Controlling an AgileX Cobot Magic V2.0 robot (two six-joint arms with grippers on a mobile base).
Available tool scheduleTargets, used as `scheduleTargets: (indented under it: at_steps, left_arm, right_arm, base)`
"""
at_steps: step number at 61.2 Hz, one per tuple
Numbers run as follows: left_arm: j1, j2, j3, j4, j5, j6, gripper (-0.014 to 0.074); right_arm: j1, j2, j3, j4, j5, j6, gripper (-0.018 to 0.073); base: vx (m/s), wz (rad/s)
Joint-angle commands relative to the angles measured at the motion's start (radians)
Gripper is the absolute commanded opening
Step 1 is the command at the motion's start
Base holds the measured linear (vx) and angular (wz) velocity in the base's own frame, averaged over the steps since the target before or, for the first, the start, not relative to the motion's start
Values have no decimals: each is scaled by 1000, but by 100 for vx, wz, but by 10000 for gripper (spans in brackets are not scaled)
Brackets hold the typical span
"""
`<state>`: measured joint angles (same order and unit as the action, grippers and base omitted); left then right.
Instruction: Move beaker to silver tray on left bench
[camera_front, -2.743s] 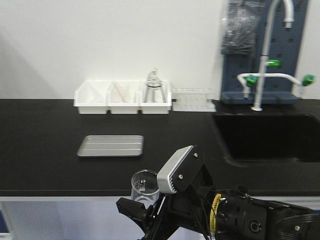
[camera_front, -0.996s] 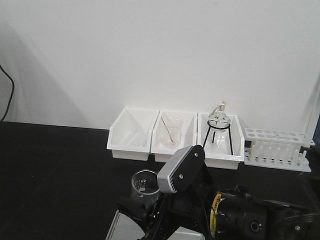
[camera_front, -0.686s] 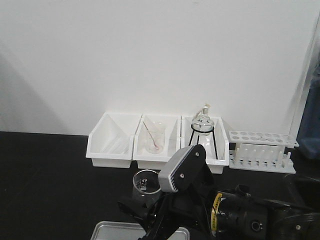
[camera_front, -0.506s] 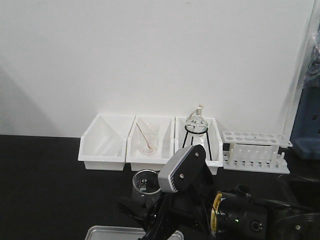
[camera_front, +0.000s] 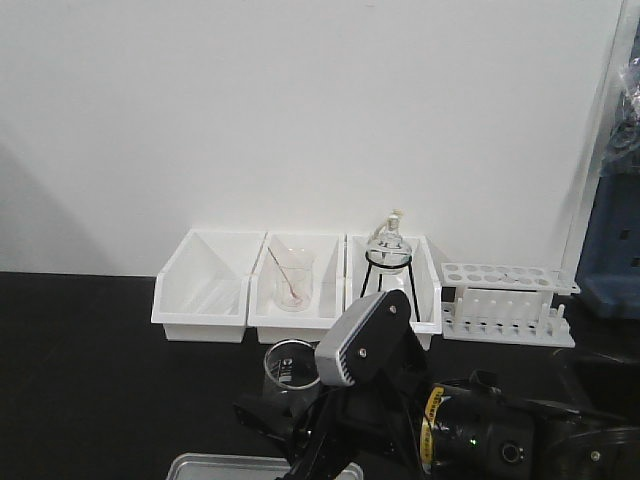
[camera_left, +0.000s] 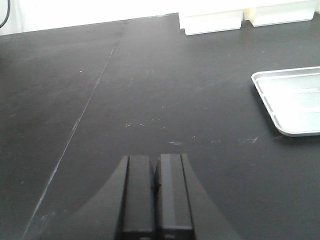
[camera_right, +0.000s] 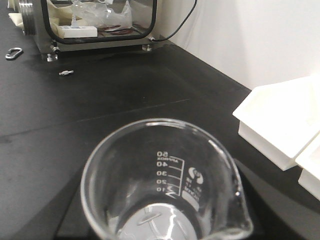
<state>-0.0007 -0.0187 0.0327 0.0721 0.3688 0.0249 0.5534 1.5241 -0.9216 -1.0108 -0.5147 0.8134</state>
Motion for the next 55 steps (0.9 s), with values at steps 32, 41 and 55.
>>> scheduleTargets:
  at_steps: [32, 41, 55]
  left_arm:
    - [-2, -8, 19, 0, -74, -1, 1]
    - [-2, -8, 19, 0, -74, -1, 1]
    - [-2, -8, 19, 0, -74, -1, 1]
  right_arm:
    - [-3, 124, -58, 40, 52, -113, -11]
    - [-16, 257, -111, 101, -15, -152, -11]
    - [-16, 430, -194, 161, -109, -162, -11]
  base:
    - [0, 0]
    - [0, 0]
    - [0, 0]
